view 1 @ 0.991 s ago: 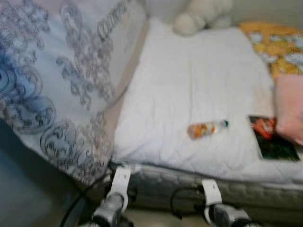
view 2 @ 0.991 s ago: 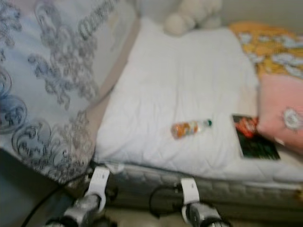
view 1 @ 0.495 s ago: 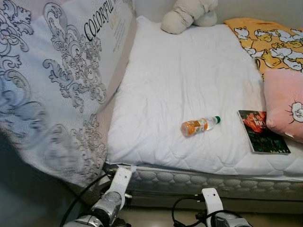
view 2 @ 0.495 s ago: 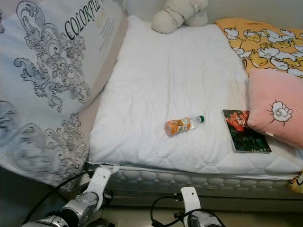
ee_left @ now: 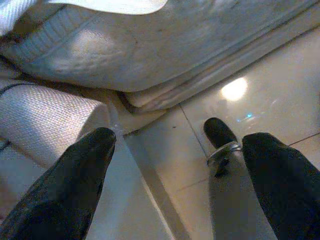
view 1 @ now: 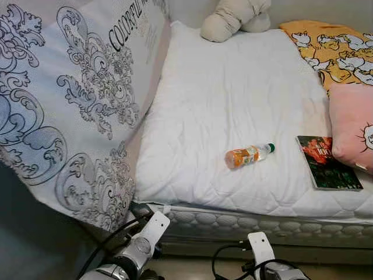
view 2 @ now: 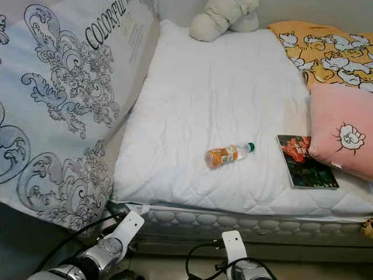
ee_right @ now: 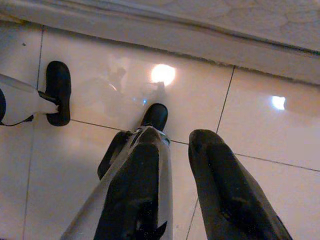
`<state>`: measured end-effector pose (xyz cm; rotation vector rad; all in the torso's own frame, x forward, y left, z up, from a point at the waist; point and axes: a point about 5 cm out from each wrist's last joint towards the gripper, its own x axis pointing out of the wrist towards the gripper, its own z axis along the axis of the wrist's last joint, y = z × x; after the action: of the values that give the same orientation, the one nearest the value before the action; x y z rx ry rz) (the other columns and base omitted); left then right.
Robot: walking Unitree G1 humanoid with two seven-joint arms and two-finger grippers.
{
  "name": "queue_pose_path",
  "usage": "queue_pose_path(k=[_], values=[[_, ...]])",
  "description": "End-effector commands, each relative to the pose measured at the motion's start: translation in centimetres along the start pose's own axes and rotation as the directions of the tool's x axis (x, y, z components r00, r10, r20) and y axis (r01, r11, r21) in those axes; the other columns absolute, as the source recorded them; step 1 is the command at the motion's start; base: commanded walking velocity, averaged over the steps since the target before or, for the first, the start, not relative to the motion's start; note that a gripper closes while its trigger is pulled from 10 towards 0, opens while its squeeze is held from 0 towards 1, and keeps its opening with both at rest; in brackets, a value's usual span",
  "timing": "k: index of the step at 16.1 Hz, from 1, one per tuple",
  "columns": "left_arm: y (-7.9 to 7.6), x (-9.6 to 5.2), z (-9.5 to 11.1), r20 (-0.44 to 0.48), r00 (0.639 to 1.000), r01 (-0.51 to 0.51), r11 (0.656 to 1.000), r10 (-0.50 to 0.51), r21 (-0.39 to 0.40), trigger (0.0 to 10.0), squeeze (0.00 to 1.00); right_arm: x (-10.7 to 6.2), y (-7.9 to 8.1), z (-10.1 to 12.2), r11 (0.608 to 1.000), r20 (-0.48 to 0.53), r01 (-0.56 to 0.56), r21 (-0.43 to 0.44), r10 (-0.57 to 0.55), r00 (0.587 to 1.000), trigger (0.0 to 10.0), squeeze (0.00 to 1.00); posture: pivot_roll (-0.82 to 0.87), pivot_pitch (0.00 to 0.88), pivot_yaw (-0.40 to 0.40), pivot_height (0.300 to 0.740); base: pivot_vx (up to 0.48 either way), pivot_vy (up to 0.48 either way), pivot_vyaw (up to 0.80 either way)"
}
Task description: Clean up the room
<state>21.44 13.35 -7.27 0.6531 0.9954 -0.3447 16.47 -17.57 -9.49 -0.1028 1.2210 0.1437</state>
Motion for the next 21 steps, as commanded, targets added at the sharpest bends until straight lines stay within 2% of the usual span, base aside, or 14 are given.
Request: queue_pose_path(k=[1,2,4,5,6,8,9,10,12,14,16,20,21], values=[[0.3,0.0,0.5,0.034,0.999,-0.030,0.981,0.024,0.192,10.0,0.00,0.0,-0.3,-0.5,0.999,-0.008,0.016,-0.032,-0.016,1.000,10.0,0.00,0.07,0.000,0.017,0.740,0.000,0.000,0.00],[0.3,0.0,1.0,0.081,0.996,-0.059,0.946,0.035,0.318,10.0,0.00,0.0,-0.4,-0.6,0.999,-0.008,0.016,-0.028,-0.016,1.000,10.0,0.00,0.07,0.000,0.017,0.740,0.000,0.000,0.00],[0.1,0.0,1.0,0.088,0.996,-0.053,0.958,0.030,0.281,10.0,0.00,0.0,-0.5,-0.7,0.999,-0.006,0.025,-0.035,-0.025,1.000,10.0,0.00,0.07,0.000,0.016,0.740,0.000,0.000,0.00],[-0.1,0.0,0.9,0.070,0.997,-0.029,0.982,0.016,0.186,10.0,0.00,-0.1,-0.6,-0.8,0.999,-0.008,0.030,-0.039,-0.030,1.000,10.0,0.00,0.07,0.000,0.013,0.740,0.000,0.000,0.00],[-0.2,0.0,0.9,0.055,0.998,-0.010,0.998,0.007,0.059,10.0,0.00,-0.1,-0.7,-0.8,0.999,-0.011,0.033,-0.041,-0.033,0.999,10.0,0.00,0.07,0.000,0.013,0.740,0.000,0.000,0.00],[-0.5,0.0,1.1,0.036,0.999,0.024,0.990,-0.019,-0.142,10.0,0.00,-0.1,-0.8,-1.0,0.999,-0.014,0.035,-0.030,-0.036,0.999,10.0,0.00,0.07,0.000,0.011,0.740,0.000,0.000,0.00],[-0.7,-0.1,1.2,0.010,0.999,0.042,0.927,-0.042,-0.373,10.0,0.00,-0.1,-0.8,-1.2,1.000,-0.014,0.028,-0.007,-0.028,1.000,10.0,0.00,0.07,0.000,0.008,0.740,0.000,0.000,0.00],[-0.6,0.0,1.2,0.000,0.999,0.037,0.872,-0.042,-0.488,10.0,0.00,-0.1,-0.7,-1.2,1.000,-0.009,0.021,0.019,-0.021,1.000,10.0,0.00,0.07,0.000,0.006,0.740,0.000,0.000,0.00],[-0.6,0.0,0.9,-0.019,0.998,0.035,0.803,-0.058,-0.594,10.0,0.00,-0.1,-0.7,-1.2,0.995,0.000,0.011,0.100,-0.012,1.000,10.0,0.00,0.08,0.000,-0.001,0.740,0.000,0.000,0.00],[-1.6,-0.1,-0.6,-0.086,0.986,0.059,0.778,-0.144,-0.626,10.0,0.00,-0.1,-0.7,-1.3,0.985,0.004,0.007,0.172,-0.008,1.000,10.0,0.00,0.08,0.000,-0.005,0.740,0.000,0.000,0.00],[-1.7,-0.1,-1.5,-0.096,0.986,0.048,0.786,-0.135,-0.617,10.0,0.00,-0.1,-0.7,-1.3,0.980,0.002,0.005,0.201,-0.006,1.000,10.0,0.00,0.08,0.000,-0.009,0.740,0.000,0.000,0.00],[-1.6,-0.1,-2.5,-0.096,0.988,0.039,0.804,-0.119,-0.593,10.0,0.00,-0.1,-0.7,-1.4,0.985,-0.005,0.003,0.173,-0.002,1.000,10.0,0.00,0.08,0.000,-0.011,0.740,0.000,0.000,0.00],[-1.6,-0.1,-2.7,-0.092,0.990,0.042,0.835,-0.110,-0.548,10.0,0.00,-0.1,-0.7,-1.5,0.985,-0.006,0.001,0.173,0.000,1.000,10.0,0.00,0.07,0.000,-0.010,0.740,0.000,0.000,0.00]])
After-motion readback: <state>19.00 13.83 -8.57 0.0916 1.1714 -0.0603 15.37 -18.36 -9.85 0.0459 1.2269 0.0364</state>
